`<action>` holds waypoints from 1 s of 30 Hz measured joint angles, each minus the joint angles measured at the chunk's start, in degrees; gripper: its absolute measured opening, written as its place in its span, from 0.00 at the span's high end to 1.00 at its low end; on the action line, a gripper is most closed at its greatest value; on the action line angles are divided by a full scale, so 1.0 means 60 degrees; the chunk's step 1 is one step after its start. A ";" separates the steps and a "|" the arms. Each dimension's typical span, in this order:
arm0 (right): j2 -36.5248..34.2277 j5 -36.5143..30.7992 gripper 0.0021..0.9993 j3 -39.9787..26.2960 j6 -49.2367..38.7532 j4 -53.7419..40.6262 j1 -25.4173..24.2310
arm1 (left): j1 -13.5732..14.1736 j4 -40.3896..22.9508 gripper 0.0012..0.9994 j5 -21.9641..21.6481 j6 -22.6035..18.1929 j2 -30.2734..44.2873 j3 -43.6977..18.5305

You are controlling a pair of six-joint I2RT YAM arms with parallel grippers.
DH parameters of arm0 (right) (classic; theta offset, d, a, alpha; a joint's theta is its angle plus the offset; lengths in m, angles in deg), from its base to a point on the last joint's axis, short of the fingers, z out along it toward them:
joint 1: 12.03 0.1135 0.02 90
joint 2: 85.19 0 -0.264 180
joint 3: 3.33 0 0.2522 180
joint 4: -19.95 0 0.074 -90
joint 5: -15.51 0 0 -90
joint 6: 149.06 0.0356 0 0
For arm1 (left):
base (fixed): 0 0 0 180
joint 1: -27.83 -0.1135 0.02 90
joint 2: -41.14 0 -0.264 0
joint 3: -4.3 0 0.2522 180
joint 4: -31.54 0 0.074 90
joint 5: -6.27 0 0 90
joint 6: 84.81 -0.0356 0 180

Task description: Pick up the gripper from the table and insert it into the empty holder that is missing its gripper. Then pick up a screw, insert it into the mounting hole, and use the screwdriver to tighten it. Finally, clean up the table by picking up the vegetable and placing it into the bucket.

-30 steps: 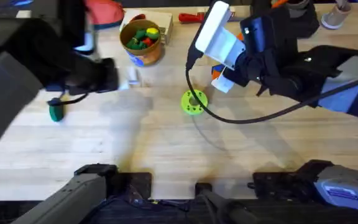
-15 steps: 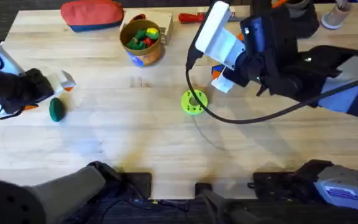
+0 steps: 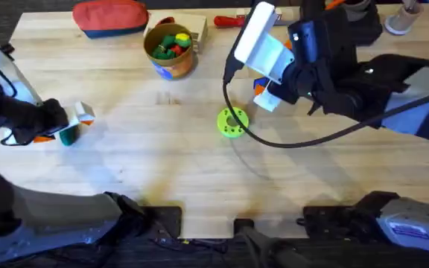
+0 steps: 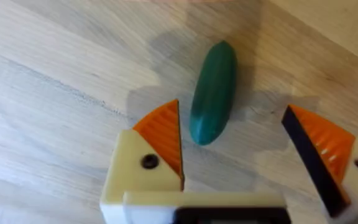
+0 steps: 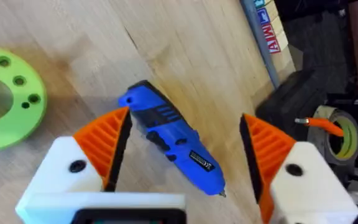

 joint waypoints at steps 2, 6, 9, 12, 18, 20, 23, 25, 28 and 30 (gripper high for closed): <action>0.0000 0.0000 0.01 0.0000 0.0000 -0.0052 -0.0035 | 0.0000 0.0024 0.03 -0.0001 -0.0144 0.0312 0.0001; 0.0000 -0.0004 0.01 0.0000 0.0000 -0.0105 -0.0087 | 0.0000 0.0049 0.11 -0.0026 -0.0254 0.0469 0.0002; 0.0000 -0.0004 0.01 0.0000 0.0001 -0.0107 -0.0089 | -0.0024 0.0159 0.39 -0.0064 -0.0320 0.0469 0.0001; 0.0000 0.0000 0.01 0.0000 0.0000 -0.0109 -0.0089 | -0.0068 0.0171 0.71 -0.0070 -0.0365 0.0469 -0.0002; 0.0000 0.0000 0.01 0.0000 0.0004 -0.0116 -0.0089 | -0.0069 0.0177 0.97 -0.0064 -0.0375 0.0413 -0.0034; 0.0000 -0.0002 0.01 0.0000 0.0000 -0.0116 -0.0089 | -0.0069 0.0173 0.97 -0.0060 -0.0269 0.0356 -0.0034; 0.0000 -0.0002 0.01 0.0000 0.0002 -0.0118 -0.0089 | -0.0018 0.0180 0.97 0.0170 0.0107 0.0009 -0.0047; 0.0000 0.0000 0.01 0.0000 0.0004 -0.0116 -0.0089 | 0.0143 0.0350 0.97 0.0767 0.0427 -0.0423 -0.0086; 0.0000 0.0000 0.01 0.0000 0.0004 -0.0116 -0.0089 | 0.0646 0.0960 0.97 0.1863 0.0965 -0.0983 -0.0187; 0.0000 -0.0002 0.01 -0.0002 0.0004 -0.0116 -0.0089 | 0.1184 0.1502 0.97 0.2617 0.1455 -0.1241 -0.0277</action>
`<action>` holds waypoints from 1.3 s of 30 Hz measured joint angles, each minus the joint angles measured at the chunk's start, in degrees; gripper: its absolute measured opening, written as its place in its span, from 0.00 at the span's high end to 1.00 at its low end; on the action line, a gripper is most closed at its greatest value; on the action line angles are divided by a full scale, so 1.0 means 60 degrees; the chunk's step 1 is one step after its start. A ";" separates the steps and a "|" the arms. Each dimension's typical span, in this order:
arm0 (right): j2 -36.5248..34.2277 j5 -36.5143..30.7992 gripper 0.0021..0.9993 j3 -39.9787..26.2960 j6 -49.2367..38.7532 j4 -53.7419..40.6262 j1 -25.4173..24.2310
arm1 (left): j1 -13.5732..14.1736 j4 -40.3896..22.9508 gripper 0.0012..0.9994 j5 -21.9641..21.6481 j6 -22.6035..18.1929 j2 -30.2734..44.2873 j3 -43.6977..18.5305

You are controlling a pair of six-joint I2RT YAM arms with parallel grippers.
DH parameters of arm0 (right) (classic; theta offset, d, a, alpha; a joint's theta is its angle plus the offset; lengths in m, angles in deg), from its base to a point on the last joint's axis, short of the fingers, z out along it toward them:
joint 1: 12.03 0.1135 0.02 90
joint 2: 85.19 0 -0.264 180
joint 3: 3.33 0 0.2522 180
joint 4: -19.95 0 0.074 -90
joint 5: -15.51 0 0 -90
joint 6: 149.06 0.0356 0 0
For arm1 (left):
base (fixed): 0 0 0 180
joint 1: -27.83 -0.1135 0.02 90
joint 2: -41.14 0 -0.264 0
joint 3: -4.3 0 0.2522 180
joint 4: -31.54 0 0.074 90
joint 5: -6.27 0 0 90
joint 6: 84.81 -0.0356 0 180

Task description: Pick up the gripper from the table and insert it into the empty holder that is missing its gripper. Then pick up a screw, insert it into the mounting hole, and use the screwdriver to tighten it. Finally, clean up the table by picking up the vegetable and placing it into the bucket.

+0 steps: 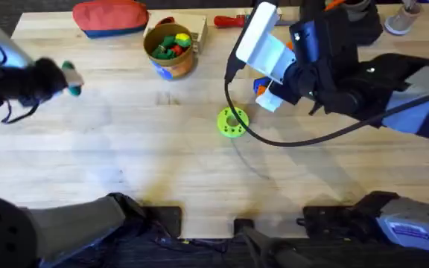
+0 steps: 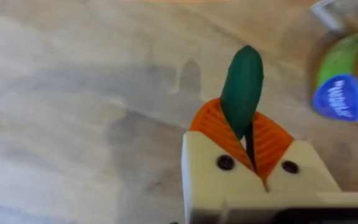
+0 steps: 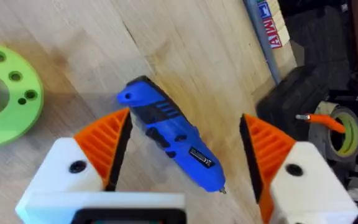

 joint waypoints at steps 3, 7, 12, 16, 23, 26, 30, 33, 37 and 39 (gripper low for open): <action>0.0000 0.0002 0.01 0.0002 0.0000 0.0000 0.0000 | 0.0917 0.0880 0.97 0.0682 0.0868 -0.0052 -0.0059; -0.0007 0.0001 0.01 0.0002 0.0000 -0.0001 0.0000 | 0.2410 0.2246 0.97 0.1116 0.2030 0.0057 -0.0059; -0.0007 0.0002 0.01 0.0002 0.0000 -0.0004 0.0000 | 0.4174 0.3611 0.97 0.1027 0.2666 0.0263 -0.0059; -0.0007 0.0000 0.01 0.0002 0.0000 -0.0004 0.0000 | 0.5289 0.4058 0.97 0.0235 0.2830 0.0523 -0.0059; -0.0008 0.0002 0.01 0.0002 0.0000 -0.0004 0.0000 | 0.6116 0.4310 0.71 -0.0697 0.2946 0.1423 -0.0059; -0.0007 0.0002 0.01 0.0002 0.0000 -0.0004 0.0000 | 0.6120 0.4316 0.23 -0.0806 0.2959 0.1633 -0.0059; -0.0007 -0.0002 0.01 0.0001 0.0085 -0.0016 0.0000 | 0.6140 0.4274 0.01 -0.0877 0.2990 0.1517 -0.0059; 0.0027 -0.0002 0.01 -0.0156 0.0536 -0.0429 0.0000 | 0.6130 0.3766 0.01 -0.0946 0.2739 0.1167 -0.0059; 0.0748 -0.0002 0.01 -0.1445 0.1674 -0.2746 0.0000 | 0.6130 0.1572 0.01 -0.0954 0.1457 -0.0689 -0.0098; 0.1118 -0.0002 0.01 -0.2126 0.2104 -0.3831 0.0000 | 0.6130 0.0698 0.01 -0.0968 0.1006 -0.1483 -0.0184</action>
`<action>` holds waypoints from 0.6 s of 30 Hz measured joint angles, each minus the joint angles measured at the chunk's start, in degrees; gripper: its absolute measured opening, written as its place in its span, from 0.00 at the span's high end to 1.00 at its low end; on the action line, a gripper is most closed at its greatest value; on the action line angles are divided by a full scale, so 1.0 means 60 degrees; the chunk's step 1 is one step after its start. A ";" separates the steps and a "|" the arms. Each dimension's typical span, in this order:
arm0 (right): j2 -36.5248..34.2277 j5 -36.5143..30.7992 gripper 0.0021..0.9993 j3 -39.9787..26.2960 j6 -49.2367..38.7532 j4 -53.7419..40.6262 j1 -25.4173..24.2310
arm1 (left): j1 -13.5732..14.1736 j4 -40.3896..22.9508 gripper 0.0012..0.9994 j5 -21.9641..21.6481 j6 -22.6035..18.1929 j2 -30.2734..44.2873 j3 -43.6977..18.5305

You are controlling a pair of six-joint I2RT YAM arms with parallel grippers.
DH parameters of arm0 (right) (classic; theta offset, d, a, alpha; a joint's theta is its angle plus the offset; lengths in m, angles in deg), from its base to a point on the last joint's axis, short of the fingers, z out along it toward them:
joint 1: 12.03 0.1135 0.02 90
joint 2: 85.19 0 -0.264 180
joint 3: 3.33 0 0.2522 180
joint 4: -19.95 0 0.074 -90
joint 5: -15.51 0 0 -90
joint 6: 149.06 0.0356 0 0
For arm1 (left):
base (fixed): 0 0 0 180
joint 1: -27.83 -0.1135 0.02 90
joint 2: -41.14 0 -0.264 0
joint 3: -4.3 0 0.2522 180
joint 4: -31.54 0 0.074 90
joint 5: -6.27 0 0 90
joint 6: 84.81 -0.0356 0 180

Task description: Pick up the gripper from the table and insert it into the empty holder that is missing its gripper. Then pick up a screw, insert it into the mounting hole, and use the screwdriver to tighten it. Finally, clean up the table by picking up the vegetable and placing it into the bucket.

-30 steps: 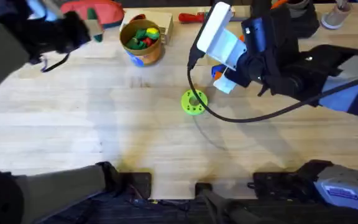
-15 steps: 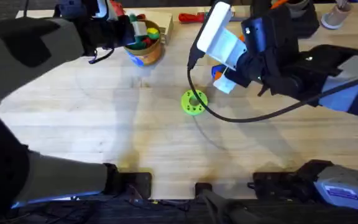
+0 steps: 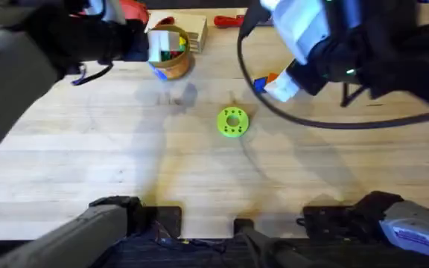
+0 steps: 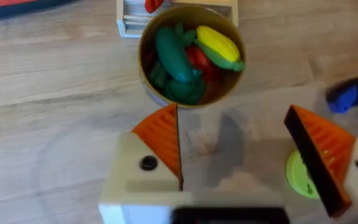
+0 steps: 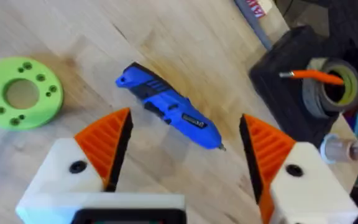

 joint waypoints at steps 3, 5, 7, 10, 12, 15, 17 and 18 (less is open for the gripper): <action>0.0462 0.0000 0.01 -0.0750 0.0697 -0.1370 0.0000 | 0.0000 -0.1522 0.01 -0.0011 -0.0736 -0.1378 -0.0083; 0.0782 0.0000 0.01 -0.1130 0.1227 -0.2220 0.0000 | 0.0000 -0.2547 0.01 -0.0011 -0.1204 -0.2326 -0.0108; 0.1074 0.0000 0.01 -0.1331 0.1679 -0.2866 0.0000 | 0.0000 -0.3470 0.01 -0.0014 -0.1632 -0.3258 -0.0121; 0.1575 0.0000 0.01 -0.1398 0.2400 -0.3820 0.0000 | 0.0000 -0.4576 0.01 -0.0011 -0.2150 -0.4424 -0.0141; 0.1911 0.0000 0.01 -0.1398 0.2961 -0.4410 0.0000 | 0.0000 -0.5253 0.01 -0.0015 -0.2421 -0.5173 -0.0145; 0.2377 0.0000 0.01 -0.1398 0.3773 -0.4923 0.0000 | 0.0000 -0.5912 0.01 -0.0015 -0.2639 -0.6044 -0.0145; 0.2674 0.0004 0.01 -0.1398 0.4383 -0.5091 0.0000 | 0.0000 -0.6165 0.01 -0.0015 -0.2714 -0.6439 -0.0145; 0.2811 0.0007 0.01 -0.1398 0.4685 -0.5106 0.0000 | 0.0000 -0.6277 0.01 -0.0015 -0.2751 -0.6600 -0.0145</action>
